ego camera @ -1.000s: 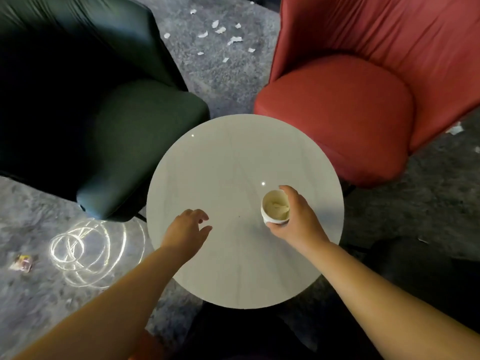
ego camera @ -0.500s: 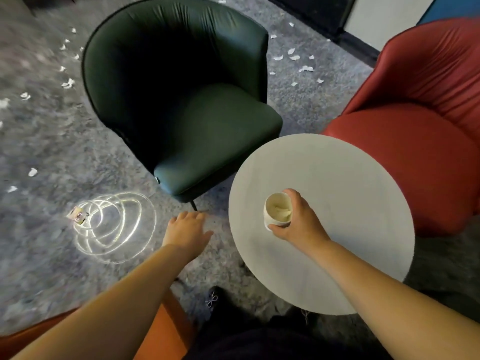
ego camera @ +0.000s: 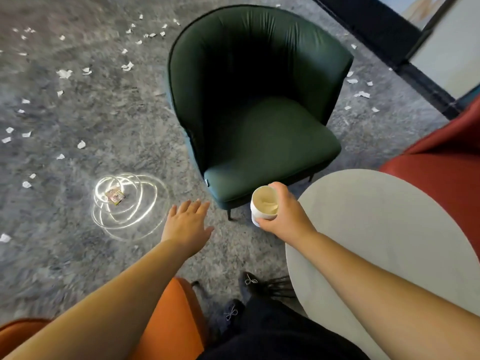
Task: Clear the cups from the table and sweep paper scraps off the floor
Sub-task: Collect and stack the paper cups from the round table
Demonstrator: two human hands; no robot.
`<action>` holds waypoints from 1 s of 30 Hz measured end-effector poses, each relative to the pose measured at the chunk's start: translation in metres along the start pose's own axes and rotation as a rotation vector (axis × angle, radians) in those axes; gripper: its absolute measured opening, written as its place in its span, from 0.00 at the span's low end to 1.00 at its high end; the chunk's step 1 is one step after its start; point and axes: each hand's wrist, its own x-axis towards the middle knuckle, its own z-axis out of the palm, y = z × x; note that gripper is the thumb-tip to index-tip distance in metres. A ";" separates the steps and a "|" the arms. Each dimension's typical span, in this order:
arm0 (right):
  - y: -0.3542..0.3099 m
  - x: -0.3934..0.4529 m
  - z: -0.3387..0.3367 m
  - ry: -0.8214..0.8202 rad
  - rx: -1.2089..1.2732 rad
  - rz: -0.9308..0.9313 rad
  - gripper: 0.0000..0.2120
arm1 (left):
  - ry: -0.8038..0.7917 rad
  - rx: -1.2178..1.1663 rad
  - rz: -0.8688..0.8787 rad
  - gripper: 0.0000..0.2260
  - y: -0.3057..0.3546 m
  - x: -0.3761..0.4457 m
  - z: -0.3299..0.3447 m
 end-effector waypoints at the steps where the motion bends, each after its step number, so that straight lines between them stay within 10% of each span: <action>1: -0.006 0.013 0.001 -0.010 -0.001 0.002 0.36 | 0.004 -0.003 -0.010 0.31 -0.006 0.006 -0.003; 30: -0.210 0.353 0.080 0.030 0.108 -0.097 0.36 | 0.093 0.041 -0.200 0.31 -0.295 0.251 -0.146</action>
